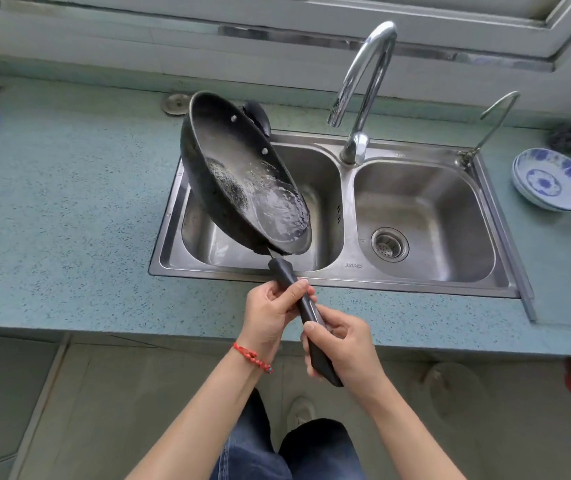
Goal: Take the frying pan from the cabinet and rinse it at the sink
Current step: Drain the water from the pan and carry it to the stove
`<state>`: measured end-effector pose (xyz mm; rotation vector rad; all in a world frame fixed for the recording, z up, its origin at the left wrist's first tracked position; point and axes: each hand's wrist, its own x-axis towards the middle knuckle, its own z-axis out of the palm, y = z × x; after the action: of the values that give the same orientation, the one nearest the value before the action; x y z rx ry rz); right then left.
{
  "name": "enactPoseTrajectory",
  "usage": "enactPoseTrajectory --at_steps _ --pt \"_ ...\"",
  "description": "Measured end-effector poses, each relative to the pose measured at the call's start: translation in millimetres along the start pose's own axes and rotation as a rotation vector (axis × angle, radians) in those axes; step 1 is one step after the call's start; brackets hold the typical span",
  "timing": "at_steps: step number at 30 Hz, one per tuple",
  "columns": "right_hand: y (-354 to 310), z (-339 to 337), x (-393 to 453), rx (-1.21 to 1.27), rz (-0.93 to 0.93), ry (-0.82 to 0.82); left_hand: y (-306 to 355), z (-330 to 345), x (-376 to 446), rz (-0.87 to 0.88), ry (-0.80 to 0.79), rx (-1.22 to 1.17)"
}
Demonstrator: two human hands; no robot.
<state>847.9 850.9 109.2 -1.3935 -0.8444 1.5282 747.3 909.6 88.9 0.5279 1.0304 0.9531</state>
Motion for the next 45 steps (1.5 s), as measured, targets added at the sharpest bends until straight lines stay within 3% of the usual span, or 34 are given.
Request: enactPoseTrajectory --at_steps 9,18,24,30,45 --pt "6.4 12.8 -1.9 0.229 -0.036 -0.033 6.5 1.2 7.2 -0.18 -0.077 -0.37" --pt "-9.7 -8.5 3.8 0.095 0.04 -0.118 10.3 11.4 5.4 0.012 -0.06 -0.148" --pt "-16.8 -0.1 5.9 -0.181 0.028 -0.019 15.4 11.1 4.7 0.175 -0.001 0.065" --pt "-12.5 13.3 5.1 -0.072 -0.078 -0.007 25.1 9.1 2.9 0.232 0.01 0.161" --pt "-3.4 15.2 -1.7 0.185 -0.013 -0.077 21.4 8.1 -3.6 0.247 0.039 0.271"
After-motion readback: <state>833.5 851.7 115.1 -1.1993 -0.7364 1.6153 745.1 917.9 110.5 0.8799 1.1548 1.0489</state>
